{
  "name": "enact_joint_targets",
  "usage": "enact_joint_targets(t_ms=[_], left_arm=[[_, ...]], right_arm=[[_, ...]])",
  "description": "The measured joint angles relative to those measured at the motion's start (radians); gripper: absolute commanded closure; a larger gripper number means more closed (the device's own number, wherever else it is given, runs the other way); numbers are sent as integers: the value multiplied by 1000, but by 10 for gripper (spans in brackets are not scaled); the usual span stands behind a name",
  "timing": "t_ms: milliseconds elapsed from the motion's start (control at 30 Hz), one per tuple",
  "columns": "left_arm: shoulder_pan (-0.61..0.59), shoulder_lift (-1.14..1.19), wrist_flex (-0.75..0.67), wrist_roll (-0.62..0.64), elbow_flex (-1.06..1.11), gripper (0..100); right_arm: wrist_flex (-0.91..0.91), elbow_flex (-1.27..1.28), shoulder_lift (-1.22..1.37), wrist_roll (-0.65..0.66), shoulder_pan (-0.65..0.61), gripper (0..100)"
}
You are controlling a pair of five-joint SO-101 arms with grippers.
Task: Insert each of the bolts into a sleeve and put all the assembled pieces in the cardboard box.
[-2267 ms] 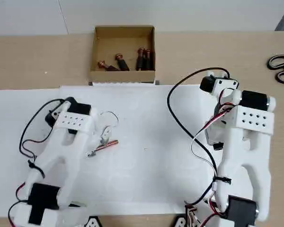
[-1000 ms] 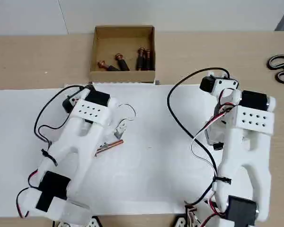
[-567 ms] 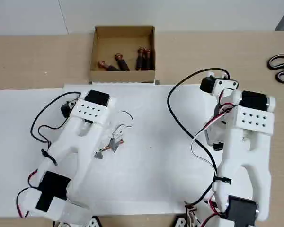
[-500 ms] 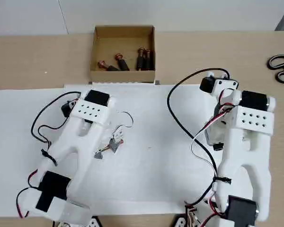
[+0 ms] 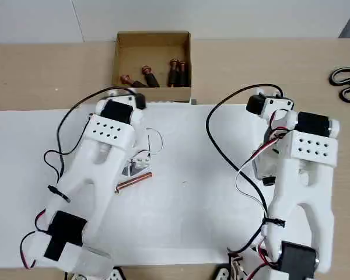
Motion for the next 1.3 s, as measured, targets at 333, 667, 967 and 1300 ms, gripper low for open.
enact_joint_targets(t_ms=[333, 667, 967, 1300], left_arm=[[-144, 2, 2, -727, 37, 993], [-166, 2, 2, -1200, 37, 830], [-167, 46, 2, -1323, 37, 830], [-169, 176, -29, -1336, 37, 893]], right_arm=[[0, 0, 0, 0, 0, 995], [6, 0, 0, 0, 0, 995], [6, 0, 0, 0, 0, 995], [6, 0, 0, 0, 0, 995]])
